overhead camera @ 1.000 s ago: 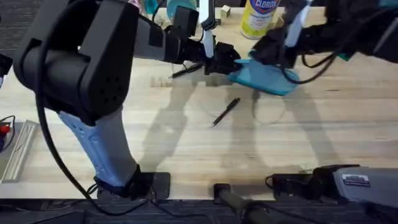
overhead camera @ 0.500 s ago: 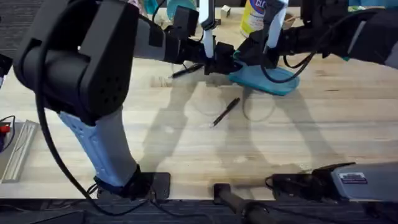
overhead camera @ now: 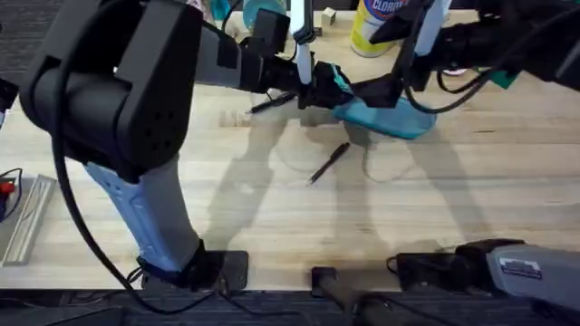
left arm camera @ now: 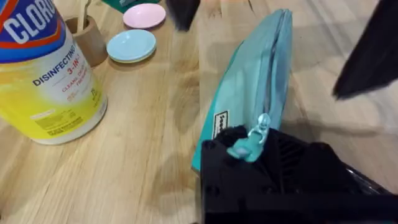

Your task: Unzip the bag, pick up the pens from the table one at a time and place them inside, then zip the bag closed.

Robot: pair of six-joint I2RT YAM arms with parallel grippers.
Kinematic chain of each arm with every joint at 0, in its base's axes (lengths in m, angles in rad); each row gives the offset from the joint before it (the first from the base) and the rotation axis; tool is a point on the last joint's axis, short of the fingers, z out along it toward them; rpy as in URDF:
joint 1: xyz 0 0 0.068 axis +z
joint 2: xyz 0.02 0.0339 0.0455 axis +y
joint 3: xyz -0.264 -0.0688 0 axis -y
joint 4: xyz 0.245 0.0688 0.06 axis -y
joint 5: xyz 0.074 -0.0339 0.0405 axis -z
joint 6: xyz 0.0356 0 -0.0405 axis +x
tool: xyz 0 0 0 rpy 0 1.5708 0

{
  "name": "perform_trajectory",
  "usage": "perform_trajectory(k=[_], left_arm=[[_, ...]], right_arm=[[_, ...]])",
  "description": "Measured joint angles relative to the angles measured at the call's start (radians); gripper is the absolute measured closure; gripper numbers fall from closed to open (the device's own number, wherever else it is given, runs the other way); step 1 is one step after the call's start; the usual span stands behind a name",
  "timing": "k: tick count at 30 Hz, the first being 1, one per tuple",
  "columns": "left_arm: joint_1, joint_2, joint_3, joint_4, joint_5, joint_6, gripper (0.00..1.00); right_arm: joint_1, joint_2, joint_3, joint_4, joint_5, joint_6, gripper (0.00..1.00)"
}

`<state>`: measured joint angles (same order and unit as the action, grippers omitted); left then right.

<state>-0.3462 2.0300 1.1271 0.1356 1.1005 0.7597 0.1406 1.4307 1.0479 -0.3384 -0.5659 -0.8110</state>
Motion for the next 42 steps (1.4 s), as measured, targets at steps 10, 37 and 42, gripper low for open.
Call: perform_trajectory(k=[10,37,42], left_arm=[[0.0,0.0,0.0,-0.001,0.001,0.0,0.958],[0.0,0.0,0.0,0.0,0.037,-0.004,0.008],[0.0,0.0,0.0,0.007,0.037,-0.004,0.008]], right_arm=[[0.0,-0.146,0.003,-0.197,0.08,0.051,0.005],[0.0,-0.182,0.003,-0.253,0.103,0.064,0.005],[0.0,-0.182,0.003,-0.253,0.107,0.064,0.005]])
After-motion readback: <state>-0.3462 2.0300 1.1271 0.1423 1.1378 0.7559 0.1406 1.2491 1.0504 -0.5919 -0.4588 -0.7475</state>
